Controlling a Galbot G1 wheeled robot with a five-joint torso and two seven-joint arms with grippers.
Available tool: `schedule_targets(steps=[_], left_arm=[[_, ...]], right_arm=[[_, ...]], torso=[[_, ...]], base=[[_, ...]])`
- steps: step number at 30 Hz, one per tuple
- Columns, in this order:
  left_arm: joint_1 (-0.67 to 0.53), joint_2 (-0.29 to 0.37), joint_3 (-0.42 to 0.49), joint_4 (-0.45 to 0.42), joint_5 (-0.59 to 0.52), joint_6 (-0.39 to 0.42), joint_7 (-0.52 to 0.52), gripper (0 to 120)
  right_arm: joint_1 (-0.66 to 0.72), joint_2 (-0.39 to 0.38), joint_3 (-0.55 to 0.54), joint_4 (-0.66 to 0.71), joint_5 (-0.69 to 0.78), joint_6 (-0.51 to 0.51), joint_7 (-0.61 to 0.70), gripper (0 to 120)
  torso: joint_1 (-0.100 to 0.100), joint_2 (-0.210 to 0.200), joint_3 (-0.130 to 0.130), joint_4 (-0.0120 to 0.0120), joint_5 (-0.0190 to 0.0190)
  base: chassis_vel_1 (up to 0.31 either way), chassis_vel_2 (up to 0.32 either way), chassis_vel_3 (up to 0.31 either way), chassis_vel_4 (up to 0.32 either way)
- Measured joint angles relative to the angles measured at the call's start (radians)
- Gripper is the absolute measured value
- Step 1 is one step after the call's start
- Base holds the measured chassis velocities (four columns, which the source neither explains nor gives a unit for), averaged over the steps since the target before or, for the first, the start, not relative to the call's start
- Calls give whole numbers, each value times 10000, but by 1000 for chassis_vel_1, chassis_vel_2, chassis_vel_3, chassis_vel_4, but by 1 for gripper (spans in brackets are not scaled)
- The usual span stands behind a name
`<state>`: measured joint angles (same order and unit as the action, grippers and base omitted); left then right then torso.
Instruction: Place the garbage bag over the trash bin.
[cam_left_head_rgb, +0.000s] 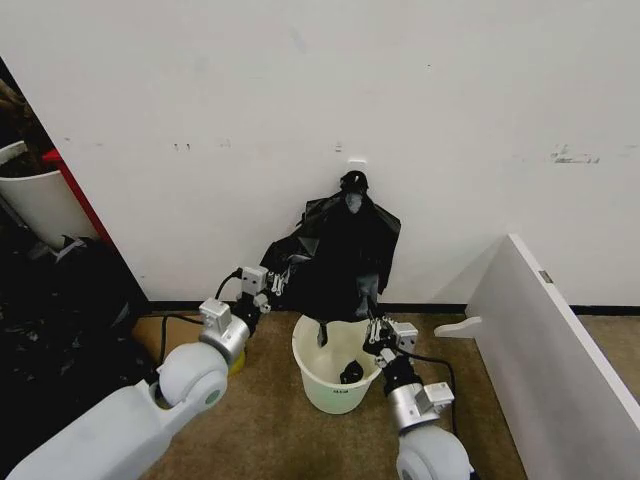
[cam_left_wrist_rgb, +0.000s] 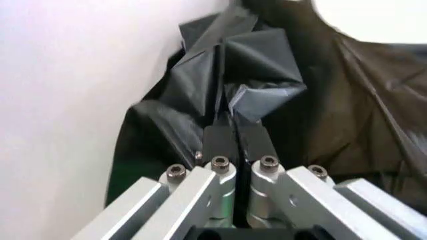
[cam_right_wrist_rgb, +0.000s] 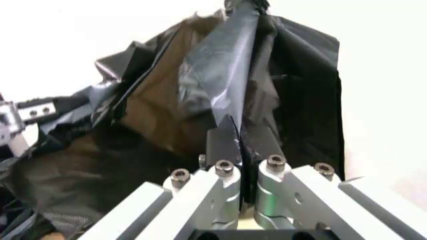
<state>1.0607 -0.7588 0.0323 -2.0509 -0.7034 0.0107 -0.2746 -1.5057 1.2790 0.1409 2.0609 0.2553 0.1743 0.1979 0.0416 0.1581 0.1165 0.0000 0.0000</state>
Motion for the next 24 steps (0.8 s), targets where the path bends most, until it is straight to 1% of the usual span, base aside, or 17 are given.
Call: schedule_targets(steps=[4, 6, 9, 13, 18, 20, 22, 24], left_arm=[[799, 95, -249, -455, 325, -85, 36, 0], [866, 95, -267, -519, 374, -100, 37, 0], [985, 11, -329, -855, 622, -187, 28, 0], [880, -76, -436, -1227, 870, -300, 30, 0], [734, 14, -740, -1932, 819, -348, 119, 0], [725, 89, -843, -2142, 715, -325, 141, 0], [732, 104, -865, -2171, 694, -323, 149, 0], [800, 106, -913, -2187, 632, -321, 161, 0]], right_arm=[[-706, -258, 76, 397, -240, 304, -169, 0], [-815, -294, 87, 461, -298, 362, -190, 0], [-1281, -358, 181, 849, -506, 618, -220, 0], [-1375, -266, 246, 1400, -528, 645, -199, 0], [-1299, -163, 251, 2442, -495, 236, -35, 0], [-1418, -178, 186, 2895, -148, -37, 44, 0], [-1441, -182, 165, 2962, -58, -97, 58, 0], [-1556, -195, 37, 3247, 443, -400, 160, 0]], torso=[[0, 0, 0, 0, 0], [0, 0, 0, -2, -1], [0, 0, 0, -3, 0], [0, 0, 0, -4, 0], [0, 0, 0, -2, 1], [0, 1, 1, -2, 1], [0, 1, 1, -3, 1], [0, 2, 0, -3, -1]], base=[[0, 0, 0, 0], [0, 0, 0, 0], [0, 0, 0, 0], [0, 0, 0, 0], [0, 0, 0, 0], [0, 0, 0, 0], [0, 0, 0, 0], [0, 0, 0, 0]])
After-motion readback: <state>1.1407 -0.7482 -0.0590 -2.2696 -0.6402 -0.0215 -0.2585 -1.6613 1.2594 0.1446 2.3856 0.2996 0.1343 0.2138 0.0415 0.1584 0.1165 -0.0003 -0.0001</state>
